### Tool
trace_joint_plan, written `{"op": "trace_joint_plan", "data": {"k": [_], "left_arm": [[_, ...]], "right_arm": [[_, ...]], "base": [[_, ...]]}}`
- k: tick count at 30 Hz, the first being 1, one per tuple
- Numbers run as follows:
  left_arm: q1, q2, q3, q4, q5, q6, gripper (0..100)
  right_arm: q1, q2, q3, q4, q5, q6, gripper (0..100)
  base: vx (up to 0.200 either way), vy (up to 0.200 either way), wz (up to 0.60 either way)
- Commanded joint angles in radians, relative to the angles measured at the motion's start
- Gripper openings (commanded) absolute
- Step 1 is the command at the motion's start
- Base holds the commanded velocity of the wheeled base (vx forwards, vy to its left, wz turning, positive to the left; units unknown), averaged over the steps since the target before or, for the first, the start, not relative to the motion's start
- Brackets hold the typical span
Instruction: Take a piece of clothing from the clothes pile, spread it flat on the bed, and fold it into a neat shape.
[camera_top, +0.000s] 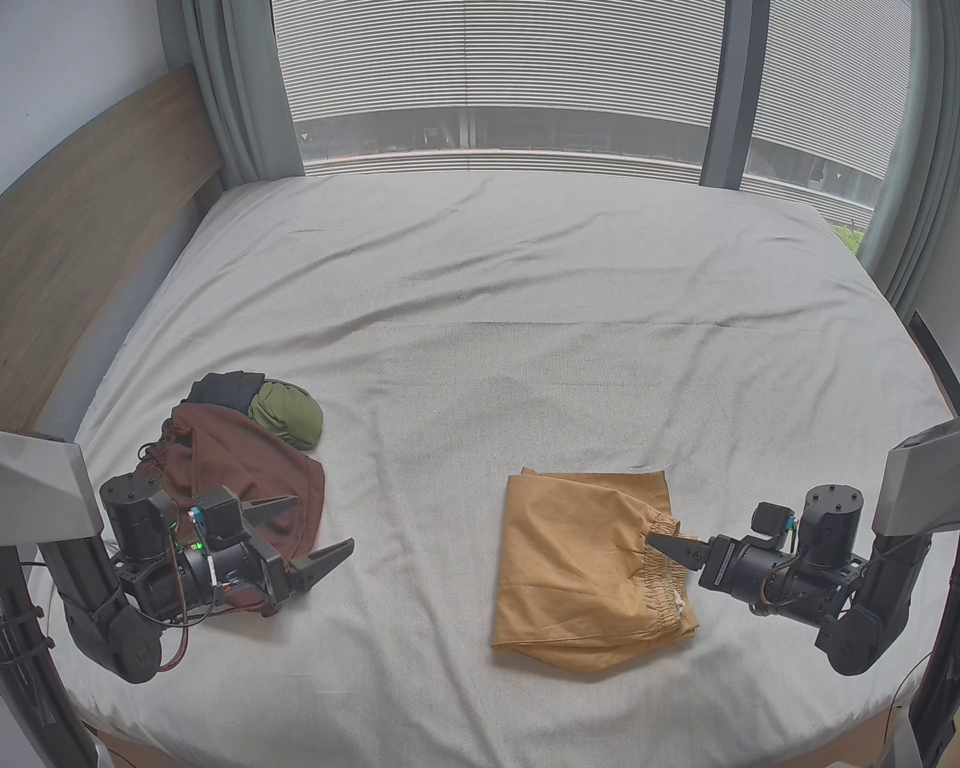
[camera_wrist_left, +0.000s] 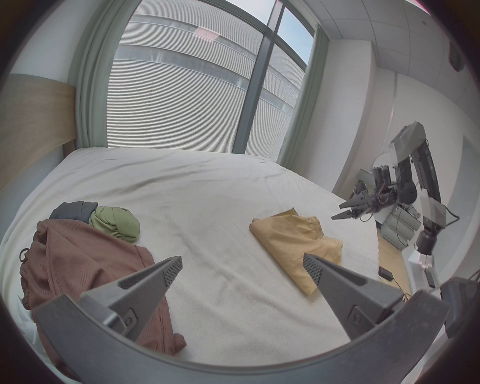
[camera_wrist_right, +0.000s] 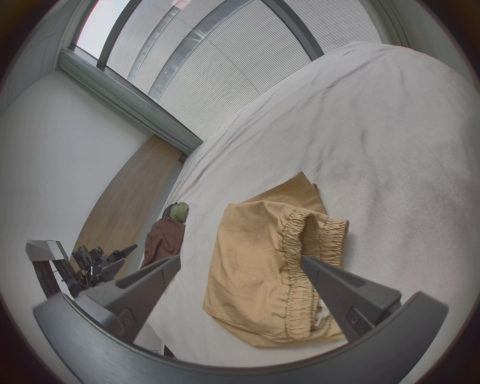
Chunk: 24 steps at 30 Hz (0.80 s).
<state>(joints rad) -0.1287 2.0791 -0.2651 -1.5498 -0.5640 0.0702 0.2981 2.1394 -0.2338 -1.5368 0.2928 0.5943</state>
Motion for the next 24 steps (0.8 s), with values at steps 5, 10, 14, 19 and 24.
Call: {"op": "trace_joint_plan", "data": {"k": [5,10,14,19,24], "left_arm": [[0.038,0.041,0.061,-0.001,-0.033,0.072,100],[0.043,0.078,0.061,-0.001,-0.036,0.082,100],[0.040,0.088,0.061,-0.001,-0.036,0.085,100],[0.038,0.085,0.069,-0.001,-0.036,0.086,100],[0.032,0.090,0.069,-0.001,-0.036,0.086,100]], "right_arm": [[-0.053,0.094,0.074,-0.005,0.000,-0.146,100],[-0.082,0.143,0.083,-0.003,-0.018,-0.205,100],[-0.085,0.191,0.079,-0.005,-0.020,-0.205,100],[-0.082,0.241,0.059,-0.005,-0.023,-0.198,100],[-0.077,0.317,0.002,-0.005,-0.024,-0.163,100]], "base": [[0.000,0.000,0.00],[0.000,0.000,0.00],[0.000,0.000,0.00],[0.000,0.000,0.00],[0.000,0.000,0.00]]}}
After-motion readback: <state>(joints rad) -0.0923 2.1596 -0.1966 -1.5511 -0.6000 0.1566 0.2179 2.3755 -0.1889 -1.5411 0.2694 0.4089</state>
